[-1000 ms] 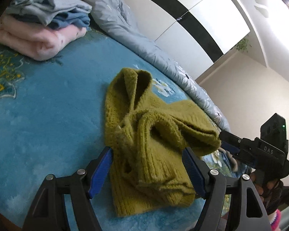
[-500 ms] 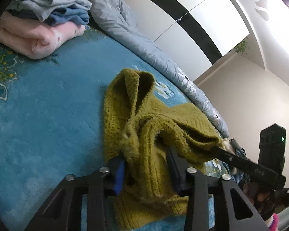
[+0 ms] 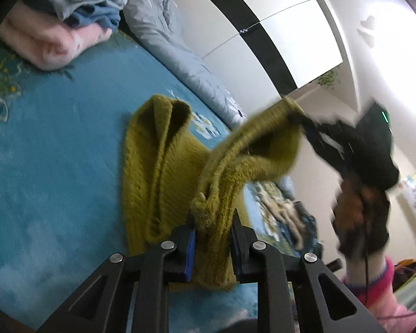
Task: Fold clothes
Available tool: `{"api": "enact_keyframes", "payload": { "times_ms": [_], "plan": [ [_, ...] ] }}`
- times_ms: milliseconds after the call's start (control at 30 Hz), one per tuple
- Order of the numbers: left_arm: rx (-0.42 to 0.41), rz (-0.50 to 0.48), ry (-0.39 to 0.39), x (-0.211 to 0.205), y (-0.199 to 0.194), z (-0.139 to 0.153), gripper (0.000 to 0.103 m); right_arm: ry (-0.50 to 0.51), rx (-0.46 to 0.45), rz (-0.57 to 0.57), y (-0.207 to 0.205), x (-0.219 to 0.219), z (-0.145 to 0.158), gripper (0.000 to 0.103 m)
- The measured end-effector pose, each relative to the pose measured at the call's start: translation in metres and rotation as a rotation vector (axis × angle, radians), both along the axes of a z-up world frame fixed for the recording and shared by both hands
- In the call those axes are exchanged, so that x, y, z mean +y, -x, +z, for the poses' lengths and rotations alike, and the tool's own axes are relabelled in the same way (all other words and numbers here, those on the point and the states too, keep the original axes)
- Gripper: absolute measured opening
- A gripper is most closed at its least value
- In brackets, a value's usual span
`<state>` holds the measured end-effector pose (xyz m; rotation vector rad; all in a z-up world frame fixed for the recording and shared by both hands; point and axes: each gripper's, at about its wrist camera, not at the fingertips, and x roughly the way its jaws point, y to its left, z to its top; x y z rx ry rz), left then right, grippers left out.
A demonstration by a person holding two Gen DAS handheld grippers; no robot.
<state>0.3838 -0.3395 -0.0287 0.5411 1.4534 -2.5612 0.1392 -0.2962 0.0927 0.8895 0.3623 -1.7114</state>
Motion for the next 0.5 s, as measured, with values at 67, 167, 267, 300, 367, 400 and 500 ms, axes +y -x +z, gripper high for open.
{"api": "enact_keyframes", "payload": {
  "times_ms": [67, 167, 267, 300, 367, 400, 500],
  "plan": [
    [-0.015, 0.002, -0.002, 0.001, -0.001, -0.003, 0.022, -0.061, -0.027, 0.003, -0.001, -0.038, -0.011, 0.017],
    [-0.048, 0.016, -0.018, -0.004, -0.003, -0.014, 0.022, -0.149, -0.039, 0.017, -0.009, -0.080, -0.038, 0.017],
    [-0.070, 0.021, -0.033, -0.009, -0.004, -0.023, 0.022, -0.230, -0.040, 0.040, -0.022, -0.112, -0.071, 0.017],
    [-0.072, 0.020, -0.033, -0.009, -0.005, -0.025, 0.022, -0.254, -0.046, 0.055, -0.025, -0.122, -0.083, 0.017],
    [-0.078, 0.020, -0.034, -0.011, -0.005, -0.029, 0.022, -0.271, -0.034, 0.059, -0.028, -0.131, -0.095, 0.018],
    [-0.081, 0.019, -0.035, -0.012, -0.005, -0.031, 0.022, -0.281, -0.030, 0.070, -0.029, -0.136, -0.102, 0.020],
    [-0.086, 0.017, -0.033, -0.014, -0.006, -0.035, 0.024, -0.276, -0.067, 0.090, -0.026, -0.137, -0.110, 0.026]
  ]
}}
